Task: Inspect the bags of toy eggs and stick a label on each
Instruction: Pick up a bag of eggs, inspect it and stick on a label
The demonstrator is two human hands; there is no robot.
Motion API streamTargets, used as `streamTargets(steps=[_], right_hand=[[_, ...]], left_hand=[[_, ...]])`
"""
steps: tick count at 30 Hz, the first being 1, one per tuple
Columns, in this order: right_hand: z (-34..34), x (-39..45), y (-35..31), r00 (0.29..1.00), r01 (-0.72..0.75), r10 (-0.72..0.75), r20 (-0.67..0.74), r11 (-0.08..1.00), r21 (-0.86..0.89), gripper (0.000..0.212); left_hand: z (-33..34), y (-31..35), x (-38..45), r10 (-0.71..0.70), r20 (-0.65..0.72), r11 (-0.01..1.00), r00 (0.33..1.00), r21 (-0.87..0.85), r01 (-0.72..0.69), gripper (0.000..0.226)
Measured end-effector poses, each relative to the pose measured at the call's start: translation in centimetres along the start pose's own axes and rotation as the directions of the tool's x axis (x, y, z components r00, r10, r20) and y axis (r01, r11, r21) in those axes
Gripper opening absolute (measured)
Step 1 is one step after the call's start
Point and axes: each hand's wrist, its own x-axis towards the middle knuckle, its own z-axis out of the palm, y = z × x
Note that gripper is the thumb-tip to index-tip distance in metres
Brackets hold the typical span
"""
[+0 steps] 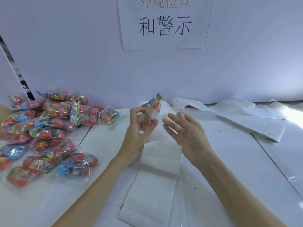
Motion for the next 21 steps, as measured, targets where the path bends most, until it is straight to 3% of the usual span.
streamTargets(steps=[4, 10, 13, 16, 21], right_hand=[[-0.64, 0.12, -0.02, 0.998, -0.032, 0.038, 0.055, 0.993, -0.116, 0.019], [-0.22, -0.20, 0.18, 0.975, -0.008, 0.070, 0.210, 0.959, -0.282, 0.025], [-0.21, -0.11, -0.04, 0.977, 0.043, 0.008, 0.211, 0.970, -0.239, 0.021], [-0.44, 0.07, -0.47, 0.977, 0.064, -0.021, 0.213, 0.978, -0.198, 0.024], [-0.60, 0.25, -0.68, 0.973, 0.032, -0.011, 0.230, 0.995, -0.091, 0.014]], left_hand=[[-0.29, 0.09, 0.15, 0.022, -0.067, 1.000, 0.997, 0.015, -0.021, 0.015], [-0.61, 0.47, 0.15, -0.140, -0.109, 0.990, 0.984, -0.035, 0.137, 0.031], [-0.82, 0.36, 0.42, -0.169, -0.103, 0.976, 0.980, -0.156, 0.151, 0.028], [-1.03, 0.52, 0.52, -0.161, -0.029, 0.957, 0.986, -0.248, 0.149, 0.039], [-0.58, 0.74, 0.23, -0.234, 0.019, 0.938, 0.972, -0.257, 0.231, 0.034]])
